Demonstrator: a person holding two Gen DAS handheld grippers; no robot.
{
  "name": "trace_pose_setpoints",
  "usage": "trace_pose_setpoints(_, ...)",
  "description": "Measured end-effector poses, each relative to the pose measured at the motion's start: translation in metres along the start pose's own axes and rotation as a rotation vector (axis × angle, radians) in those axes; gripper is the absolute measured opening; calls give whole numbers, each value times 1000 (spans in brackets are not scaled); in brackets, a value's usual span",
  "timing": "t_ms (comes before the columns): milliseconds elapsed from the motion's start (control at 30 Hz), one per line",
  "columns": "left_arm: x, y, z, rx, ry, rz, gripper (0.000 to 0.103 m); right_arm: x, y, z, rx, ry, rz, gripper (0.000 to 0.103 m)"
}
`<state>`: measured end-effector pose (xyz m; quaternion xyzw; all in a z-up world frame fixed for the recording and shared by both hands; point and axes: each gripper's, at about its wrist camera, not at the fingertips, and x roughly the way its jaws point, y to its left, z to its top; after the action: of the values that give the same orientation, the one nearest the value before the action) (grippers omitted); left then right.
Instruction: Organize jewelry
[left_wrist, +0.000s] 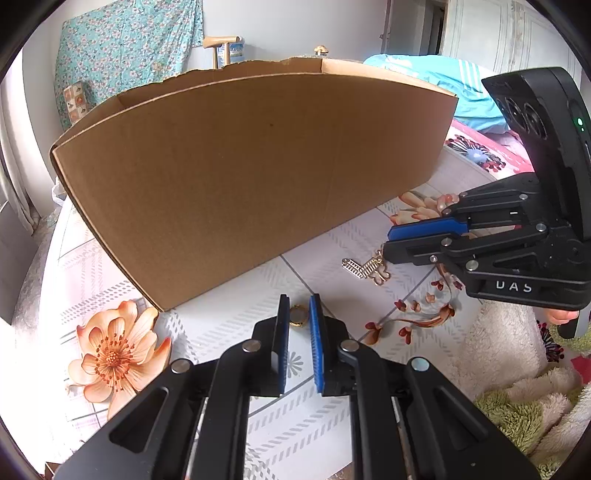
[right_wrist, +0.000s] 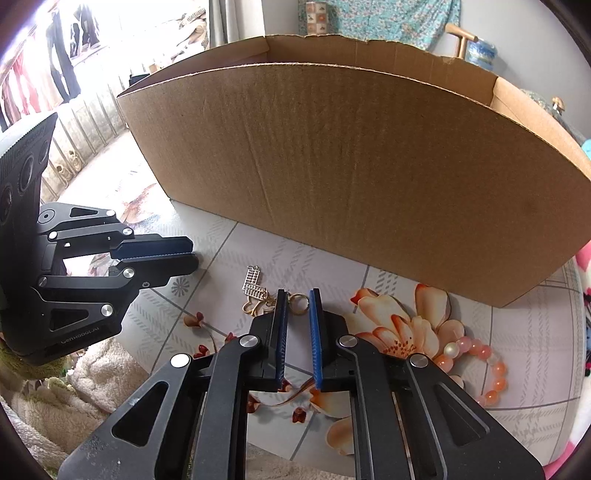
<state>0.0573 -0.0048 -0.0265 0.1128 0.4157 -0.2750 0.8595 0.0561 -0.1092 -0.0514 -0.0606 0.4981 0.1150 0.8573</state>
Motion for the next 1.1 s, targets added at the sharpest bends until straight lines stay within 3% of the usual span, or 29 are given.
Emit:
trace_pose_setpoints(333,-1,0,-1,6,-14,0,10,-16,-14,-4,46,-18,0,9)
trace_pose_setpoints(467,-3,-1,-2,3,-19,1,5,-30,-24,-5,83,-53,12,9)
trace_pose_setpoints(767,-12,-1,-2,-20,-31,5,5,-58,-36,-9,108,-112,28,9)
trace_pose_setpoints(833,-14,-2,-1,-19,-31,-9,6,-61,-36,-12,112,-119,40,9)
trace_pose_setpoints(900,-13,-3,-1,-12,-22,1,14,-53,-30,-12,113,-120,46,9)
trace_pose_setpoints(1100,-2,1,0,-34,9,21,15,-53,-24,-11,122,-122,70,9)
